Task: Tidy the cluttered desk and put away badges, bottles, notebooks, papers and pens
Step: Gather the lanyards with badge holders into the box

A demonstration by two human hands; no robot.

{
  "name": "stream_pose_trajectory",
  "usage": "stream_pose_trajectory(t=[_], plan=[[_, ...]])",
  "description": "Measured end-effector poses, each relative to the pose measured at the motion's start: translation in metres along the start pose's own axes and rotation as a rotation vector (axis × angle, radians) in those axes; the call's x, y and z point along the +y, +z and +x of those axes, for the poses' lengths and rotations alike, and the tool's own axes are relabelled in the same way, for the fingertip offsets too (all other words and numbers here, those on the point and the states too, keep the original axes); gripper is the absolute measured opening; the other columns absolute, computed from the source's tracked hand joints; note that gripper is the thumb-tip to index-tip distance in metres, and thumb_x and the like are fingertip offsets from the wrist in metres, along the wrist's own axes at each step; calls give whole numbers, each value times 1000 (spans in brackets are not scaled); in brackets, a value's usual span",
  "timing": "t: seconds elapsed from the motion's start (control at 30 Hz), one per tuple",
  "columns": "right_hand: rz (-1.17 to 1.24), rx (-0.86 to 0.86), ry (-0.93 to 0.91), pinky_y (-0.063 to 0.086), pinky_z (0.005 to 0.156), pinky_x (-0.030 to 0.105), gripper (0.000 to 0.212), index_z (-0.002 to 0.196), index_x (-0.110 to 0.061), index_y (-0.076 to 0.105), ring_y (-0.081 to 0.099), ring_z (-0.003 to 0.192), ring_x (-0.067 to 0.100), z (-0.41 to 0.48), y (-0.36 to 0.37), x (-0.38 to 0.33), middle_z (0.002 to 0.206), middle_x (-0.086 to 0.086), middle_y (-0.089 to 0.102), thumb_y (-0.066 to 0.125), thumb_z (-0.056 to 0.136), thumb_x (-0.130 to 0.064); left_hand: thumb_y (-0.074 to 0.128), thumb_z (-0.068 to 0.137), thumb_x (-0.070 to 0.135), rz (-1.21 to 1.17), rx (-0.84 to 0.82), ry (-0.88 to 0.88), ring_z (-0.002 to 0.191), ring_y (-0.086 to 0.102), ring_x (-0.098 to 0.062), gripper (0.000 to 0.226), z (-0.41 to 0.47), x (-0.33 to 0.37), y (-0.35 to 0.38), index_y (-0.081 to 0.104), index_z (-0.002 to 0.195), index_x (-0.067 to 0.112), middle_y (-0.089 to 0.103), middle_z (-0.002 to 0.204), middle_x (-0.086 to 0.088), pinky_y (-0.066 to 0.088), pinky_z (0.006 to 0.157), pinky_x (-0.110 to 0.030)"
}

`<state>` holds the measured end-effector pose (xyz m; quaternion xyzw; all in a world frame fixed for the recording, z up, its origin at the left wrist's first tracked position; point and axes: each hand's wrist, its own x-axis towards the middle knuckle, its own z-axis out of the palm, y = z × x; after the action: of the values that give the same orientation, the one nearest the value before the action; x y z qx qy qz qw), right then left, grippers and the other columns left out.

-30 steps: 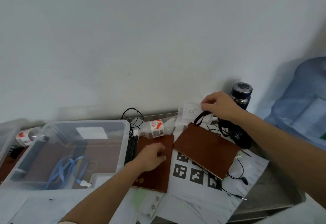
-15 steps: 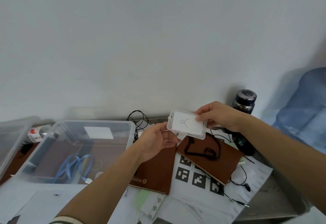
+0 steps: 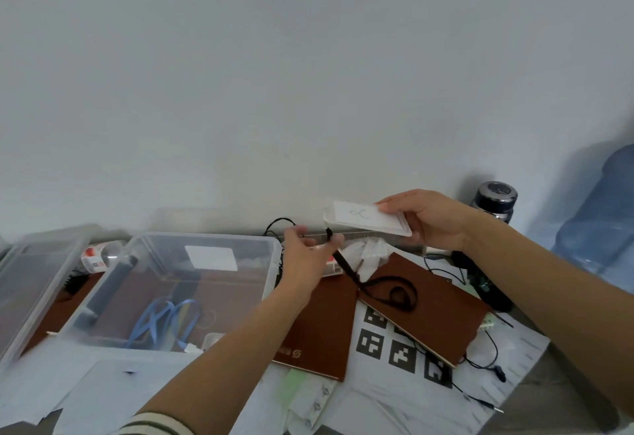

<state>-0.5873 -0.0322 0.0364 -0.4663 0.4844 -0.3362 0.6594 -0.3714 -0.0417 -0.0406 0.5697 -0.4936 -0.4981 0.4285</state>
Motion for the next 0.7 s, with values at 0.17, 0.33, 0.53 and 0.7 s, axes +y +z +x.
stream_pose_trajectory(t=[0.17, 0.33, 0.53, 0.7], plan=[[-16, 1, -64, 33, 59, 28, 47, 103, 1, 72, 48, 77, 22, 2, 5, -18, 98, 14, 64, 79, 68, -29, 43, 101, 14, -222, 70, 37, 79, 65, -22, 25, 24, 56, -43, 64, 87, 10, 69, 80, -7, 46, 75, -30], [23, 98, -119, 34, 42, 19, 22, 89, -8, 64, 53, 57, 9, 12, 36, -34, 82, 4, 66, 67, 73, -22, 39, 102, 14, -503, -73, 52, 37, 37, -17, 22, 29, 116, -124, 54, 86, 15, 34, 42, 0, 48, 53, -33], [-124, 127, -108, 46, 63, 31, 15, 97, -4, 69, 62, 78, 22, 54, 100, -38, 99, 11, 70, 62, 88, -13, 40, 94, 5, -377, -237, 112, 34, 21, -7, 23, 42, 125, -245, 59, 84, 13, 27, 45, 5, 18, 36, -18], [-484, 177, -47, 51, 68, 32, 12, 96, -11, 74, 62, 76, 20, 87, 151, -16, 91, 9, 74, 63, 93, -14, 51, 89, -8, 130, -198, 1, 40, 26, -10, 22, 57, 60, -315, 61, 103, 6, 34, 52, -1, 19, 38, -19]])
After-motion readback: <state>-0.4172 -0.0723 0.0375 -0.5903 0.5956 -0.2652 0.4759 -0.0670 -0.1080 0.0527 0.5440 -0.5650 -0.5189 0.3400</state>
